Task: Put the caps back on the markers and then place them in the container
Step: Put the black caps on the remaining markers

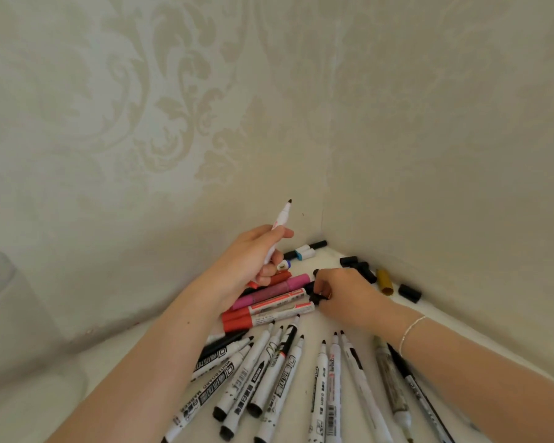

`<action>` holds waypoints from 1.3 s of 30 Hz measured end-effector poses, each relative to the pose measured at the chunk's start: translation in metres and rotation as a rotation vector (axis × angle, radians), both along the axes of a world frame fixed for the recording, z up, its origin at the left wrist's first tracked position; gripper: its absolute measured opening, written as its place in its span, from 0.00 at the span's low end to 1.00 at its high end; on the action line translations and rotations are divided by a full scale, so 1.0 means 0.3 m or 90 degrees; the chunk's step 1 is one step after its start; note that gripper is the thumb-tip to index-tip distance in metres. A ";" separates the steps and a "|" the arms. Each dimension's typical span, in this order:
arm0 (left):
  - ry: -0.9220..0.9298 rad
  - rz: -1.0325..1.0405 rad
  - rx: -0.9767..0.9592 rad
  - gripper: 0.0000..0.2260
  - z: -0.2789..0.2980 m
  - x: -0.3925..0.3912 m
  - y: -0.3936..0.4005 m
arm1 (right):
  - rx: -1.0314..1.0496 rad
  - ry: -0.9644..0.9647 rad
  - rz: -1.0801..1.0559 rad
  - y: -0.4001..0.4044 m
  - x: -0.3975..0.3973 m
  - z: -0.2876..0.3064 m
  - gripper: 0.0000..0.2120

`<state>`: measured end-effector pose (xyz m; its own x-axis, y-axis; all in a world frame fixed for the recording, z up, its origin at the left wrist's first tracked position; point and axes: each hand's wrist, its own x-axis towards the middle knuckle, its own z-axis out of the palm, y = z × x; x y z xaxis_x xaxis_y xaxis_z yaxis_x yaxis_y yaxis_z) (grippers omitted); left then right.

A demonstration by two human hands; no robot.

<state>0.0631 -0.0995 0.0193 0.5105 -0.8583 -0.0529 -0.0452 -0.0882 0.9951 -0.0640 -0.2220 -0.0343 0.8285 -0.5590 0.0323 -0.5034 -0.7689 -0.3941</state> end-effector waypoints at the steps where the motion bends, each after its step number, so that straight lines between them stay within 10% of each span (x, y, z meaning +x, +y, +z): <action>1: 0.003 -0.002 0.000 0.12 0.001 0.002 0.001 | 0.043 -0.028 -0.014 -0.007 -0.006 0.013 0.05; 7: 0.038 -0.015 -0.027 0.12 0.002 0.017 0.008 | 0.697 -0.264 0.018 -0.038 -0.097 0.139 0.14; 15: 0.071 -0.052 -0.035 0.12 -0.002 0.012 0.005 | 0.933 -0.352 0.082 -0.040 -0.133 0.169 0.20; 19: 0.010 -0.066 -0.040 0.18 0.010 0.001 0.019 | 0.945 -0.408 0.110 -0.048 -0.132 0.181 0.27; 26: -0.203 -0.048 -0.050 0.23 0.031 -0.006 0.036 | 0.838 -0.504 0.053 -0.032 -0.109 0.233 0.11; 31: -0.515 0.047 -0.008 0.25 0.008 0.017 0.024 | 0.819 -0.549 0.034 -0.035 -0.106 0.252 0.11; 39: -0.603 0.069 0.037 0.25 0.000 0.020 0.019 | 0.783 -0.593 0.007 -0.021 -0.091 0.250 0.15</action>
